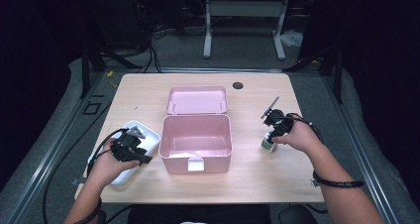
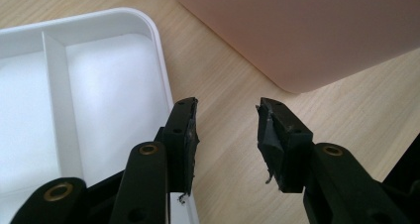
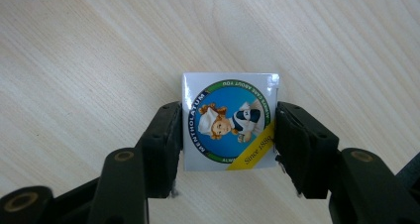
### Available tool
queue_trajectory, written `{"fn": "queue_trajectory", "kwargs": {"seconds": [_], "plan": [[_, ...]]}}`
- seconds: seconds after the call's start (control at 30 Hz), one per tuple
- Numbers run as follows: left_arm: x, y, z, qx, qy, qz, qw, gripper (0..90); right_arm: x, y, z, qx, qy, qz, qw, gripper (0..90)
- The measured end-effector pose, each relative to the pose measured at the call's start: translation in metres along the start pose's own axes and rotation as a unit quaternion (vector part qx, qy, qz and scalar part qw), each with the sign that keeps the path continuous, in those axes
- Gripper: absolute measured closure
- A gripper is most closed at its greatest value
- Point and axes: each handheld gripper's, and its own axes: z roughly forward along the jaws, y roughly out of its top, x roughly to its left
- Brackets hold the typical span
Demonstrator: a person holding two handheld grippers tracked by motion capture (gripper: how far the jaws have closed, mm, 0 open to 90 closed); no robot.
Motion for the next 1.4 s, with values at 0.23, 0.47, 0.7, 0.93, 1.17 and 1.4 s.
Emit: {"fn": "queue_trajectory", "kwargs": {"seconds": [0.23,0.47,0.7,0.93,1.17,1.4], "plan": [[0.000,0.000,0.001,0.003,-0.003,-0.001,1.0000,59.2,-0.003,0.008,0.001,0.027,0.012,-0.001,0.9996,45.8],[0.001,-0.001,0.001,0.004,-0.005,-0.001,1.0000,59.2,-0.009,0.017,0.001,0.064,0.031,0.003,0.9975,46.6],[0.002,-0.001,0.000,0.001,-0.003,0.000,1.0000,59.2,-0.007,0.022,0.000,0.076,0.033,-0.005,0.9966,47.1],[0.003,-0.002,-0.001,0.001,-0.005,-0.004,1.0000,59.2,-0.001,0.026,-0.014,0.054,0.037,-0.018,0.9977,47.2],[0.003,-0.003,-0.002,-0.001,-0.004,-0.004,1.0000,58.5,0.011,0.038,-0.039,0.050,0.024,-0.053,0.9971,47.2],[0.005,-0.005,-0.004,-0.006,-0.005,-0.010,0.9999,56.0,0.029,0.053,-0.066,0.035,0.027,-0.116,0.9923,47.2]]}}
